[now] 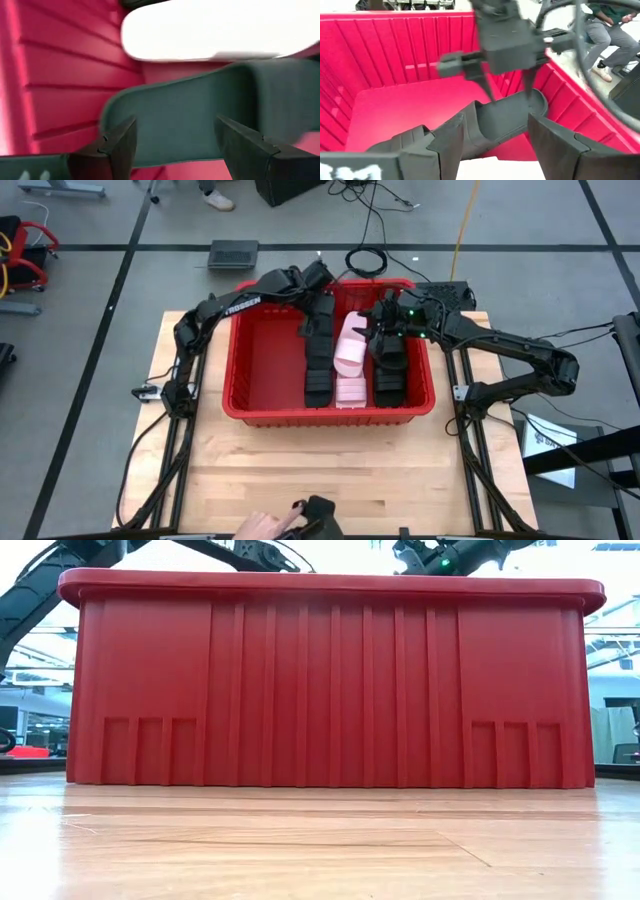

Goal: Pick and place slides into bin
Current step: Put the black slide into the red container

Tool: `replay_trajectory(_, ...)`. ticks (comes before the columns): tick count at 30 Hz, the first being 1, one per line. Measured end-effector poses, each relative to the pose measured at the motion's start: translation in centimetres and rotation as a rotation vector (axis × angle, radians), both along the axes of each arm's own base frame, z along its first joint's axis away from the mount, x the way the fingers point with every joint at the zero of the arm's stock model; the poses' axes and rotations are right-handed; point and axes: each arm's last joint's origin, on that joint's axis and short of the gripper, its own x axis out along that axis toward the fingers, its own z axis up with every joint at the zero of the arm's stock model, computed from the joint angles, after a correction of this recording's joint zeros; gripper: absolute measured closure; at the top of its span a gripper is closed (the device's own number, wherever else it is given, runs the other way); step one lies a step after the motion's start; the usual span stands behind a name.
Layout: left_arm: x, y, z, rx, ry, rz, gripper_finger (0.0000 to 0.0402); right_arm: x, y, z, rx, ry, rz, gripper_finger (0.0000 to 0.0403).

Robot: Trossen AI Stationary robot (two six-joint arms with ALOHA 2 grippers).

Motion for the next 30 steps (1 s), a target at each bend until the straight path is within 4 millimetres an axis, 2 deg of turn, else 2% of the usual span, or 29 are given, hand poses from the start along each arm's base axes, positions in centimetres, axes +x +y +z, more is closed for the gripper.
replay_trajectory(7, 0.7, 2.3, -2.5, 0.005, -0.012, 0.036, 0.0151, 0.2, 0.5, 0.0, -0.001, 0.001, 0.019, 0.0195)
replay_trajectory(13, 0.9, 3.7, -5.3, -0.120, -0.009, 0.014, 0.0151, 0.3, 0.6, 0.0, -0.010, 0.004, 0.029, 0.0195)
replay_trajectory(21, 2.1, 2.0, -6.4, -0.196, -0.001, -0.031, 0.0151, 0.3, 0.6, 0.0, -0.011, 0.005, 0.026, 0.0195)
replay_trajectory(30, 2.3, 1.4, -6.7, -0.214, -0.006, -0.032, 0.0151, 0.3, 0.6, 0.0, -0.003, 0.000, 0.021, 0.0195)
